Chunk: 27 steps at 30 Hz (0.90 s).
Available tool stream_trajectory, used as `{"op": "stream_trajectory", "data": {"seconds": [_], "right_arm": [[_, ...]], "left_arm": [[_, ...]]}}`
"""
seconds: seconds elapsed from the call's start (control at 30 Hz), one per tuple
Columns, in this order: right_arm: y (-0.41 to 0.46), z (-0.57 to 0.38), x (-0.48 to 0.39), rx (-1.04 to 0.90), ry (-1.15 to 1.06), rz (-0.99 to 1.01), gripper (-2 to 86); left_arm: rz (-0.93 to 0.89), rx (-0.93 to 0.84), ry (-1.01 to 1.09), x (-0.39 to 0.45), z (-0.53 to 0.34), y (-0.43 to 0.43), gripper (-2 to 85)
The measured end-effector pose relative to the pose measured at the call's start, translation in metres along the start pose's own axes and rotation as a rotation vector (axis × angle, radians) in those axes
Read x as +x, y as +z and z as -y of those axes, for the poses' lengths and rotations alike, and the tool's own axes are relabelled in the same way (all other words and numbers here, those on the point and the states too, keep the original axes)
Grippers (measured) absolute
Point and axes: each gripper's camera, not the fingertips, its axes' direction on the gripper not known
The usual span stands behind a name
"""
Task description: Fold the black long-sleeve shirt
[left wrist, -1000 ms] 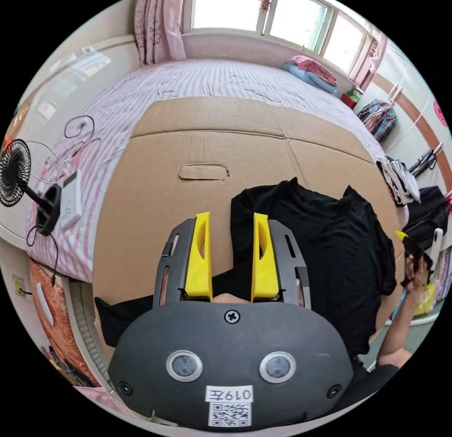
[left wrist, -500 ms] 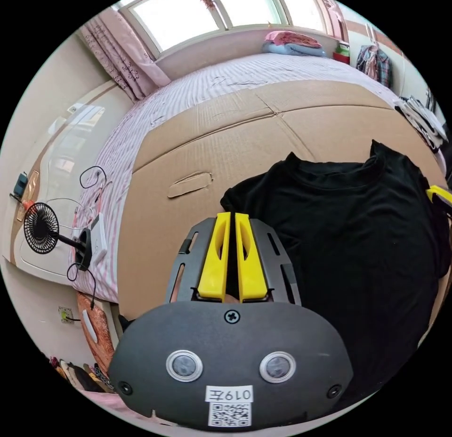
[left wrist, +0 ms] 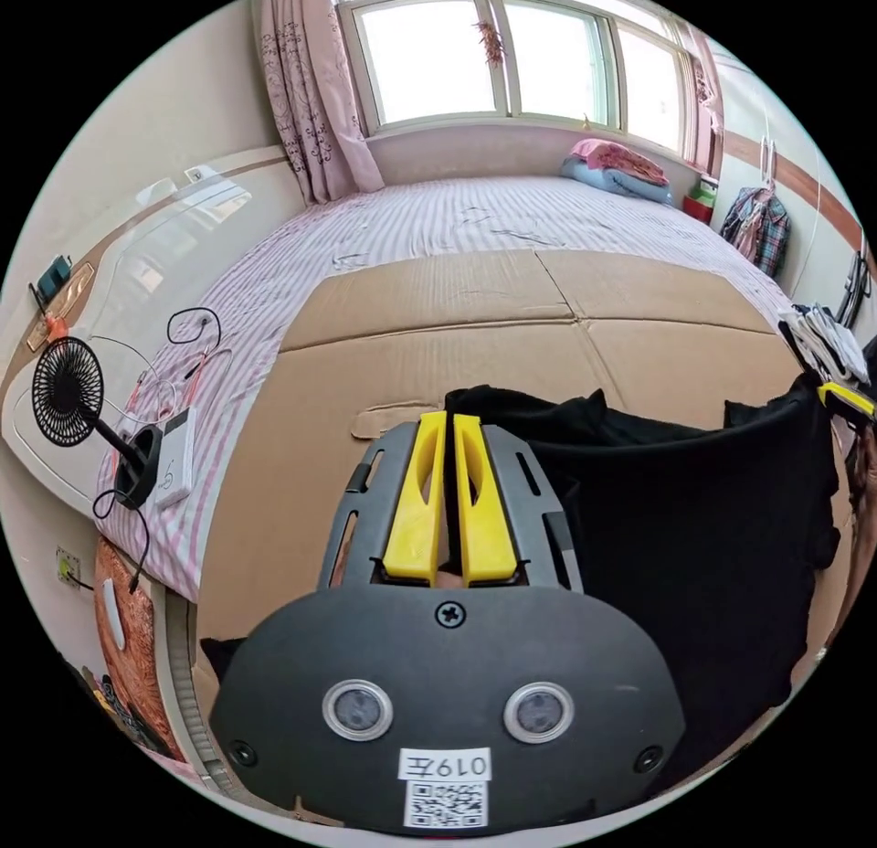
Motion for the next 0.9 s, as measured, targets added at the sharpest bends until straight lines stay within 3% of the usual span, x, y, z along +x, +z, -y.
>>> {"op": "stream_trajectory", "data": {"seconds": [0.13,0.23,0.37,0.5,0.63,0.73,0.9], "right_arm": [[0.007,0.041,0.017,0.063,0.045,-0.005,0.3],[0.037,0.055,0.029,-0.114,0.056,0.076,1.4],[0.027,0.025,0.028,-0.101,0.011,0.071,-0.1],[-0.013,-0.039,0.021,0.008,-0.195,0.328,-0.8],[-0.038,-0.102,0.015,0.048,-0.314,0.551,-0.5],[-0.047,-0.137,0.012,0.045,-0.363,0.574,1.0],[-0.048,-0.167,0.014,0.054,-0.389,0.638,10.7]], "left_arm": [[0.042,0.058,-0.014,-0.005,0.03,0.017,1.5],[0.078,-0.151,0.041,-0.007,0.048,0.054,1.3],[0.068,-0.114,-0.004,-0.039,0.028,0.043,1.2],[-0.166,0.062,0.081,-0.07,-0.031,-0.019,1.7],[-0.566,0.074,0.489,-0.04,-0.113,-0.07,3.6],[-0.53,0.055,0.664,-0.015,-0.169,-0.085,7.8],[-0.559,0.069,0.644,-0.028,-0.201,-0.088,13.1]]}}
